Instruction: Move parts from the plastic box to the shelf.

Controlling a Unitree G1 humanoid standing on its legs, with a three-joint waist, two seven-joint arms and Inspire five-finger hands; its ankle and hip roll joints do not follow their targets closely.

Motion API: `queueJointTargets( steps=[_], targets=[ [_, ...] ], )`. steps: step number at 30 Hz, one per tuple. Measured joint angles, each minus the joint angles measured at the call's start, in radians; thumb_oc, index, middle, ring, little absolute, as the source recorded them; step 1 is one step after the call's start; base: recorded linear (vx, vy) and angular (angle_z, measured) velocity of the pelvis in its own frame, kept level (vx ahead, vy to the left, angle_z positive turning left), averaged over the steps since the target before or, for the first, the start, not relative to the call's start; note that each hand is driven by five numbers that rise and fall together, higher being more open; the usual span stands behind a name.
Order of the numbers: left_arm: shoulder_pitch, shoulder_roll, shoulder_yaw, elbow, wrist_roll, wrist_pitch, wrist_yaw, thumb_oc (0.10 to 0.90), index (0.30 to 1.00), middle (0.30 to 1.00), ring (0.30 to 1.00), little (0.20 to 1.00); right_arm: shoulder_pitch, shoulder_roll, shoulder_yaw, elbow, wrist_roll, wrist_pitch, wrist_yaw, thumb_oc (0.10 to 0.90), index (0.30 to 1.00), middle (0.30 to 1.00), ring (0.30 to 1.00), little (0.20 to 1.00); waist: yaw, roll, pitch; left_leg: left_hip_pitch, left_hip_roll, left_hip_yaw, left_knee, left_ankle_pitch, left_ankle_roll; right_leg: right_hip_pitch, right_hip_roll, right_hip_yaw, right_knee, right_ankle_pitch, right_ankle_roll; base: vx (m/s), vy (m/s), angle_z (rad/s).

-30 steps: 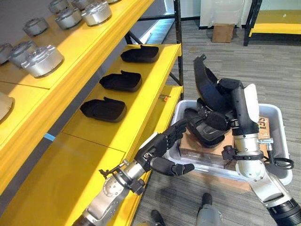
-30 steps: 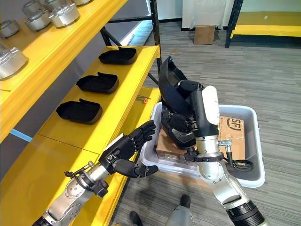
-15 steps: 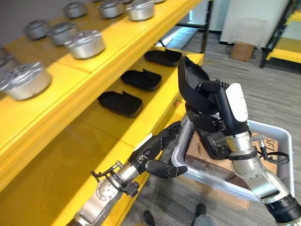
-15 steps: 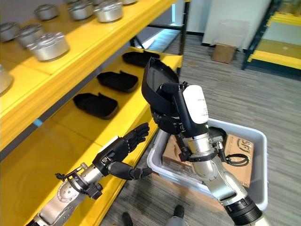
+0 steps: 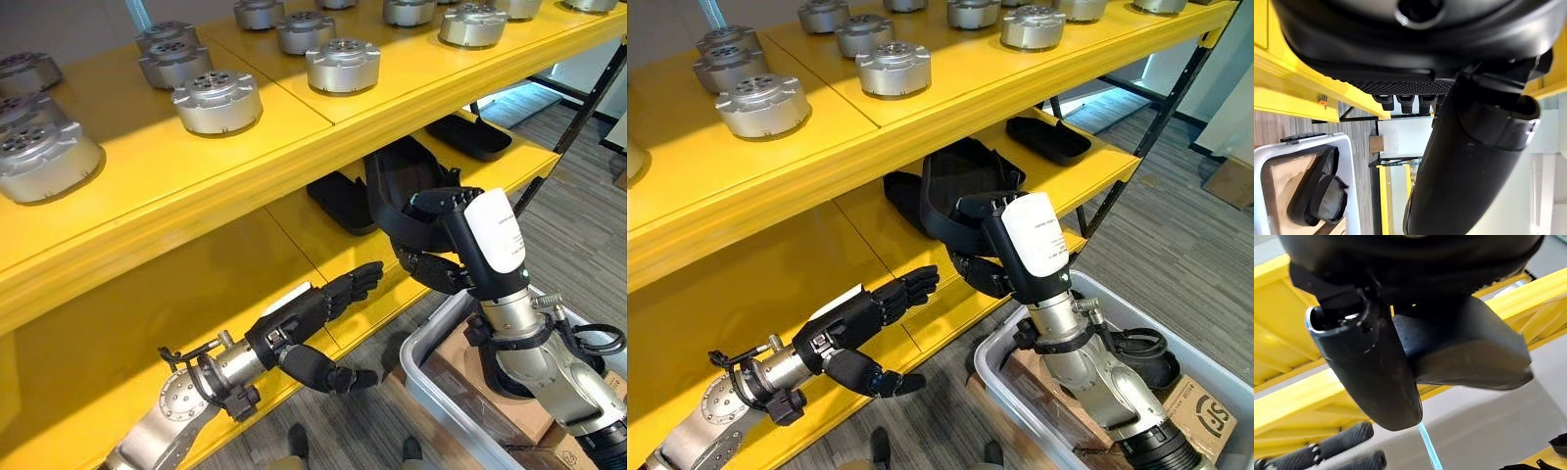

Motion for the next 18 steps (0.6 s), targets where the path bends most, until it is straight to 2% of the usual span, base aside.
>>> queueJointTargets(
  steps=[3, 6, 10, 14, 15, 18],
  targets=[
    [0.006, 0.000, 0.000, 0.000, -0.001, 0.000, 0.012, 0.900, 1.000, 1.000, 1.000, 1.000, -0.036, -0.036, 0.021, 0.000, -0.027, 0.002, -0.001, 0.400, 0.300, 0.300, 0.300, 0.300, 0.005, 0.001, 0.000, 0.000, 0.005, -0.025, 0.000, 0.004, -0.005, 0.016, 0.013, -0.026, 0.000, -0.009, -0.004, -0.06, -0.136, 0.22],
    [0.016, 0.000, 0.001, 0.000, -0.002, -0.001, 0.013, 0.900, 1.000, 1.000, 1.000, 1.000, -0.080, -0.075, 0.039, 0.000, -0.106, 0.000, 0.000, 0.400, 0.300, 0.300, 0.300, 0.300, 0.023, 0.004, 0.001, -0.001, 0.013, -0.050, 0.001, 0.008, -0.011, 0.030, 0.025, -0.045, 0.000, -0.021, -0.012, -0.08, -0.121, 0.20],
    [0.052, 0.000, 0.007, 0.002, -0.004, -0.003, 0.013, 0.900, 1.000, 1.000, 1.000, 1.000, -0.115, -0.104, 0.064, 0.000, -0.132, -0.005, 0.004, 0.400, 0.300, 0.300, 0.300, 0.300, 0.049, 0.012, 0.001, -0.009, 0.017, -0.073, 0.001, 0.002, -0.005, 0.035, 0.032, -0.071, 0.007, -0.035, -0.022, -0.07, -0.108, 0.22],
    [0.068, 0.000, 0.010, 0.011, -0.004, -0.004, 0.013, 0.900, 1.000, 1.000, 1.000, 1.000, -0.160, -0.114, 0.084, 0.002, -0.179, -0.024, 0.016, 0.400, 0.300, 0.300, 0.300, 0.300, 0.058, 0.019, 0.003, -0.015, 0.020, -0.095, 0.001, 0.004, -0.005, 0.016, 0.032, -0.086, 0.067, -0.072, -0.024, -0.03, -0.072, 0.17],
    [0.071, -0.001, 0.010, 0.017, -0.004, -0.006, 0.013, 0.900, 1.000, 1.000, 1.000, 1.000, -0.176, -0.118, 0.092, 0.002, -0.188, -0.035, 0.019, 0.400, 0.300, 0.300, 0.300, 0.300, 0.075, 0.022, 0.005, -0.017, 0.022, -0.099, 0.004, 0.004, -0.005, 0.001, 0.032, -0.086, 0.103, -0.093, -0.027, 0.01, -0.068, 0.10],
    [0.076, -0.005, 0.012, 0.056, -0.004, -0.011, 0.012, 0.900, 1.000, 1.000, 1.000, 1.000, -0.218, -0.136, 0.123, 0.002, -0.190, -0.063, 0.060, 0.400, 0.300, 0.300, 0.300, 0.300, 0.085, 0.026, 0.013, -0.019, 0.028, -0.121, 0.011, 0.003, -0.005, -0.008, 0.031, -0.107, 0.163, -0.134, -0.033, 0.01, -0.007, 0.21]
  ],
)
